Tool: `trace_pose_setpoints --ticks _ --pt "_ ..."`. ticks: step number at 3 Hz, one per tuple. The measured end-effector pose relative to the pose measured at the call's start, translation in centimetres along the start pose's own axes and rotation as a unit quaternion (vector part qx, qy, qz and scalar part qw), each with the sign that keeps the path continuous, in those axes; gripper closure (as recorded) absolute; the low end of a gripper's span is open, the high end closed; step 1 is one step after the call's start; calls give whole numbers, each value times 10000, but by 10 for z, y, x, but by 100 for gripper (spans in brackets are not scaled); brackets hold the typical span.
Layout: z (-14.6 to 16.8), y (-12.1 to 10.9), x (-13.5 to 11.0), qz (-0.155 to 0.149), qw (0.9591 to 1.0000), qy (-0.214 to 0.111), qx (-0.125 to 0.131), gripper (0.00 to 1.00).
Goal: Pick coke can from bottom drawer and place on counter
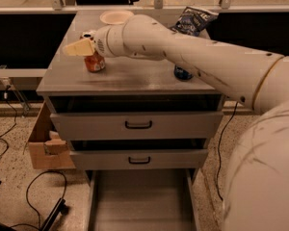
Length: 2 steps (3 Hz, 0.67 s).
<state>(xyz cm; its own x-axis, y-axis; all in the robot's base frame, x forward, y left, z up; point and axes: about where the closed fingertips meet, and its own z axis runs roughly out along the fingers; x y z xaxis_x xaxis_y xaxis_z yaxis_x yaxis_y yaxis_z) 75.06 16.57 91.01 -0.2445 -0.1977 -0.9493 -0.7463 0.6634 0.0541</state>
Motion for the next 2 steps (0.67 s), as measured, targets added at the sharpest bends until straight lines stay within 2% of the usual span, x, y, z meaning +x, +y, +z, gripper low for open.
trace_pose_setpoints --ticks 1,2 --pt "-10 -3 -19 -60 10000 44 7 0" --pt "-58 -21 -78 -273 9996 -53 65 0"
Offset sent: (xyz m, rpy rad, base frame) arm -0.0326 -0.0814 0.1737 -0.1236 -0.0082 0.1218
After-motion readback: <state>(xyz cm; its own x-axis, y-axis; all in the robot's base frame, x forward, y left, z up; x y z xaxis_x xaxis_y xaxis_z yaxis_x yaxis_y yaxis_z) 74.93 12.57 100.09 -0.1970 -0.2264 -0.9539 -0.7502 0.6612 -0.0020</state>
